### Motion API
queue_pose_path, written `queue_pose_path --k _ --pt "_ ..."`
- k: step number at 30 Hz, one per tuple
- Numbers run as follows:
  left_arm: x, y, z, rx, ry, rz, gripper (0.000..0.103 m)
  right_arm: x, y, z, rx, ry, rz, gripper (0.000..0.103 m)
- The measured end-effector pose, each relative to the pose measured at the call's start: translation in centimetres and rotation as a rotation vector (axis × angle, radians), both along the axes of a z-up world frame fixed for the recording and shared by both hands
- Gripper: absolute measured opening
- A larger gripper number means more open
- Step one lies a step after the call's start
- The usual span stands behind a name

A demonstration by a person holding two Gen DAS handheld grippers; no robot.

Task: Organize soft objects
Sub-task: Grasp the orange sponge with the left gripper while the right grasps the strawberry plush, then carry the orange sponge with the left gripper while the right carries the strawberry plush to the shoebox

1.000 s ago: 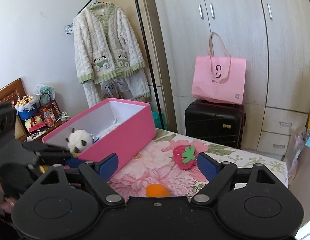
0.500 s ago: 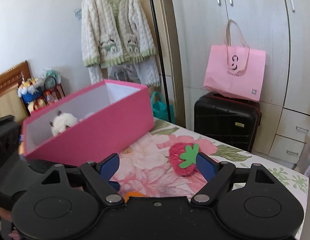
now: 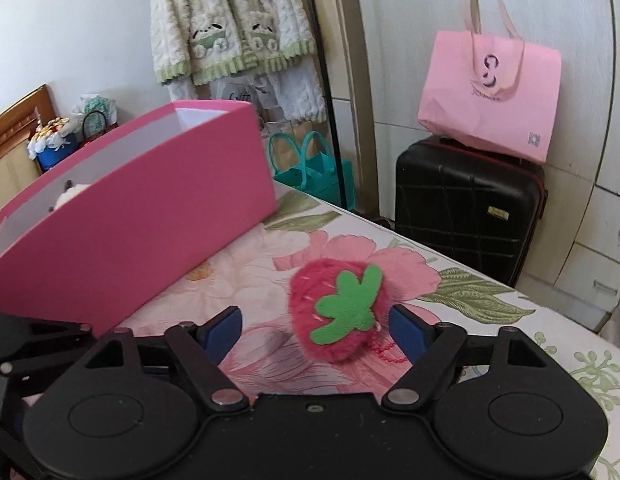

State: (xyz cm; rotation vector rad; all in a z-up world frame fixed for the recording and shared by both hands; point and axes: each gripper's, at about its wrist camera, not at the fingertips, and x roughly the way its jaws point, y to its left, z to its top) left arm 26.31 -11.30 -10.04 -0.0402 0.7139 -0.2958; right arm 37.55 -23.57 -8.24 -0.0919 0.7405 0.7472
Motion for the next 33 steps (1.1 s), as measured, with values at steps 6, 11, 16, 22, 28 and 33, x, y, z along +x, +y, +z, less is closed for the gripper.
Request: queue_pose_path --k 6,11,16,22,28,33 --pt "0.0 0.1 -0.5 0.017 0.004 0.008 0.054 0.8 0.3 -1.3 -0.016 -0.003 -0.027 0.064" --pt "0.0 0.2 -0.5 0.022 -0.007 0.012 0.048 0.6 0.1 -1.5 -0.021 -0.051 -0.061 0.046" --pt "-0.3 0.6 -0.1 -0.001 -0.015 0.016 0.048 -0.5 -0.2 -1.4 -0.027 -0.074 -0.085 0.043" --pt "-1.5 1.3 0.7 -0.021 -0.03 0.022 0.048 -3.0 -1.0 -1.1 -0.015 -0.083 -0.105 0.043" --pt "-3.3 2.2 1.6 -0.044 -0.041 0.026 0.048 -5.9 -2.0 -1.0 0.011 -0.087 -0.152 0.044" --pt "-5.0 3.0 2.4 -0.061 -0.031 0.018 0.048 -8.5 -3.0 -0.9 0.044 -0.09 -0.21 0.044"
